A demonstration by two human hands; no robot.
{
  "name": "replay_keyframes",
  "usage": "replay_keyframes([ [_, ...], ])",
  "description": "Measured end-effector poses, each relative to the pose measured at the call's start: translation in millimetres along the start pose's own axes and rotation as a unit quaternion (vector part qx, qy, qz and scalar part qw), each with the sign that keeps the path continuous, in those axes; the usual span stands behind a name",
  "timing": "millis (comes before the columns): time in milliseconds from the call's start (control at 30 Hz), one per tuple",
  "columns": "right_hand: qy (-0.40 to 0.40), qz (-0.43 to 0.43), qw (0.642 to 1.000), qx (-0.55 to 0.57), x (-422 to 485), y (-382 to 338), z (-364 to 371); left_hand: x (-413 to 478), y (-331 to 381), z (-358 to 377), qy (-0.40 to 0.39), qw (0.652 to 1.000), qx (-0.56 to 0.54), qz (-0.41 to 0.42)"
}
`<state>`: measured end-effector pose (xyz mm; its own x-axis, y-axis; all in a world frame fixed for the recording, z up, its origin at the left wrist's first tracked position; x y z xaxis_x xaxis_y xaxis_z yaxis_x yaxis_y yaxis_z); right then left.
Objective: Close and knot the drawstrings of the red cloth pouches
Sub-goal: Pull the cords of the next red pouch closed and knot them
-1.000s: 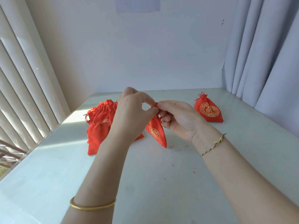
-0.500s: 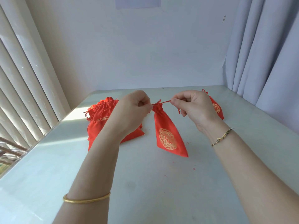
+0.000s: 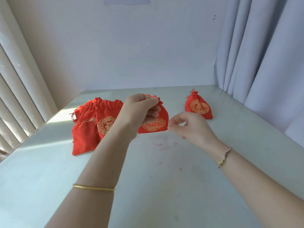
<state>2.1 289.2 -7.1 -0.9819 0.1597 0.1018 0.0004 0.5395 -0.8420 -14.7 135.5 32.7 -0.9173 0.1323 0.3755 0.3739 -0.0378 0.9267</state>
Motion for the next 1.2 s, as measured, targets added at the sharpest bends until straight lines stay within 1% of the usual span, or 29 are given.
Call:
replay_keyframes([
  [100,0.06,0.021,0.997,0.046,8,12,-18,11,-1,23,-0.013,0.999,-0.038,-0.017],
  [167,0.1,0.031,0.994,0.034,15,23,-32,17,-3,40,-0.025,0.998,-0.056,-0.028],
  [200,0.107,0.03,0.993,0.03,18,26,-38,20,-4,48,-0.033,0.997,-0.064,-0.034],
  [267,0.097,0.023,0.995,0.004,26,33,-46,25,-7,65,-0.045,0.994,-0.084,-0.044],
  [333,0.112,0.031,0.993,-0.028,33,42,-56,31,-10,79,-0.052,0.993,-0.093,-0.042],
  [400,0.139,0.054,0.989,-0.012,41,56,-71,39,-17,88,-0.045,0.997,-0.056,-0.023],
  [467,0.159,0.078,0.984,-0.002,51,69,-84,45,-33,90,-0.035,0.999,0.025,-0.009],
  [500,0.165,0.089,0.982,-0.01,58,75,-90,47,-45,95,-0.045,0.996,0.075,-0.006],
  [600,0.183,0.103,0.976,-0.059,73,85,-96,47,-71,110,-0.107,0.968,0.227,0.02],
  [667,0.197,0.101,0.973,-0.063,82,89,-98,49,-86,122,-0.146,0.948,0.281,0.033],
  [767,0.207,0.1,0.972,-0.054,89,89,-97,54,-97,135,-0.191,0.923,0.332,0.04],
  [867,0.214,0.115,0.968,-0.067,90,92,-94,60,-99,140,-0.204,0.902,0.377,0.046],
  [967,0.23,0.136,0.963,-0.028,92,100,-95,64,-98,145,-0.202,0.901,0.38,0.062],
  [1067,0.251,0.144,0.957,0.015,93,100,-97,67,-95,148,-0.191,0.909,0.359,0.092],
  [1133,0.259,0.145,0.955,-0.016,90,98,-98,68,-101,150,-0.199,0.908,0.358,0.09],
  [1200,0.247,0.133,0.958,-0.055,87,95,-92,68,-111,153,-0.224,0.892,0.383,0.085],
])
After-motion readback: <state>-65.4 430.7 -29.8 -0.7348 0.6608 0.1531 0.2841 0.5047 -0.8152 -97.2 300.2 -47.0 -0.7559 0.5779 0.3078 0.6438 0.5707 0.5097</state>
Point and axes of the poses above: each hand's wrist, its own x-axis towards the middle knuckle, its own z-axis out of the palm, y = z × x, the point moved 8 cm from there along x, towards the middle knuckle, and after that the axes turned 15 degrees about z, right-handed, at the moved point
